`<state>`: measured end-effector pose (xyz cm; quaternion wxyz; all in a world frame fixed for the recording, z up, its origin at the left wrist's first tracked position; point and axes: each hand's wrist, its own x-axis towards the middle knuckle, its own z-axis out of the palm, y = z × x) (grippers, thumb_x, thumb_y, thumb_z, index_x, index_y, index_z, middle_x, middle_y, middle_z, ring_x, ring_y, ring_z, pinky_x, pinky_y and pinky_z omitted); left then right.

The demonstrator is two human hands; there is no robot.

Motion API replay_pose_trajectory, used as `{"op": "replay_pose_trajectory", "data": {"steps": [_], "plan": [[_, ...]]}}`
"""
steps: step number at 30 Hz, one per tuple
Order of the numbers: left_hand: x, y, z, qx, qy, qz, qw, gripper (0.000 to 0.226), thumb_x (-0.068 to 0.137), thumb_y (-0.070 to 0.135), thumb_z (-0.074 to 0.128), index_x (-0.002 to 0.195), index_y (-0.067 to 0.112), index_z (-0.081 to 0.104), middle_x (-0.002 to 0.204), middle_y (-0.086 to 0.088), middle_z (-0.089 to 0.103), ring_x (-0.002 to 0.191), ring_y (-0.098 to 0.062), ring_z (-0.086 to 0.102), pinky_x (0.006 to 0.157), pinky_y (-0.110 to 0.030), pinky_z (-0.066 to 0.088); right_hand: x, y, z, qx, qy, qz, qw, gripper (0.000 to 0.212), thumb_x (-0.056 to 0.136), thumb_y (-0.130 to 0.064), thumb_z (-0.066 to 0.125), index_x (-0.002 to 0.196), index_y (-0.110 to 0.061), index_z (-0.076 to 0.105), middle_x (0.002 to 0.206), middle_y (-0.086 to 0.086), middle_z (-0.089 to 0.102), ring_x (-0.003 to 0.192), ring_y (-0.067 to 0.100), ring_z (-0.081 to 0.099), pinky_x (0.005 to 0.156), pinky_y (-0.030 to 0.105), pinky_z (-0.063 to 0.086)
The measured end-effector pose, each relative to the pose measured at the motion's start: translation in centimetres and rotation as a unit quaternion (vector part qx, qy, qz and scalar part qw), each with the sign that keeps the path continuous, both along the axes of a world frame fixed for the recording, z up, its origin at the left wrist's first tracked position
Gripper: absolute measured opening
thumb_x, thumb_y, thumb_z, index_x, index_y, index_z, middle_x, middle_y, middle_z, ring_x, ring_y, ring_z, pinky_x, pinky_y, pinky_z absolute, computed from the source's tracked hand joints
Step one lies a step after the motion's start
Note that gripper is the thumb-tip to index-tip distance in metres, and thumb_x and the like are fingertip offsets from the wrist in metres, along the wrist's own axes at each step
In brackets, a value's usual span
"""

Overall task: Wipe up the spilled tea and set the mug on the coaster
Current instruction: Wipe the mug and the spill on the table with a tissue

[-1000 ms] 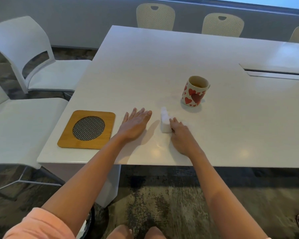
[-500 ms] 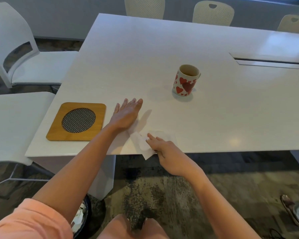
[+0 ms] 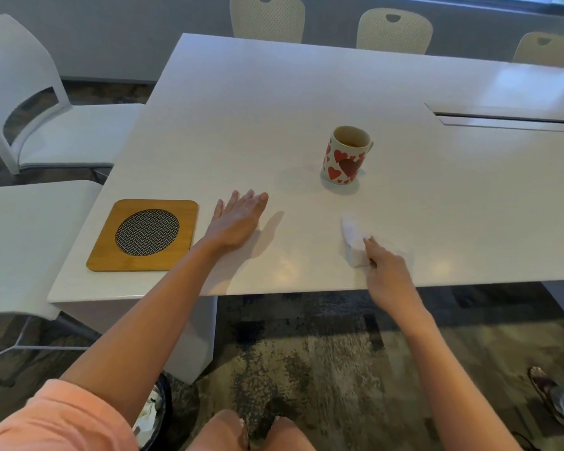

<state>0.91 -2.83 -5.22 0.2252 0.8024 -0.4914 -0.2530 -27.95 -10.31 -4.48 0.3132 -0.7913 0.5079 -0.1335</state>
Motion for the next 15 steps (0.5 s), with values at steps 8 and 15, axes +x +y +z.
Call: {"op": "replay_pose_trajectory", "data": {"steps": [8,15], "plan": [[-0.2,0.0,0.1,-0.002,0.008,0.003,1.000,0.072,0.098,0.063,0.004,0.158,0.025,0.016,0.167,0.007,0.006,0.153,-0.011,-0.008,0.121,-0.040,-0.014,5.1,4.4,-1.3,-0.029,0.002,-0.020,0.999,0.073,0.092,0.018,0.035,0.157,-0.013,0.028,0.167,0.007,0.016,0.155,0.023,0.010,0.125,0.040,0.014],[-0.3,0.1,0.4,-0.013,0.033,0.007,0.999,0.070,0.099,0.064,0.005,0.157,0.027,0.018,0.166,0.006,0.008,0.153,-0.011,-0.007,0.121,-0.040,-0.014,10.4,10.3,-1.6,-0.035,-0.057,0.078,0.995,0.075,0.090,0.019,0.036,0.157,-0.014,0.028,0.166,0.003,0.019,0.154,0.023,0.012,0.120,0.030,0.008]]}}
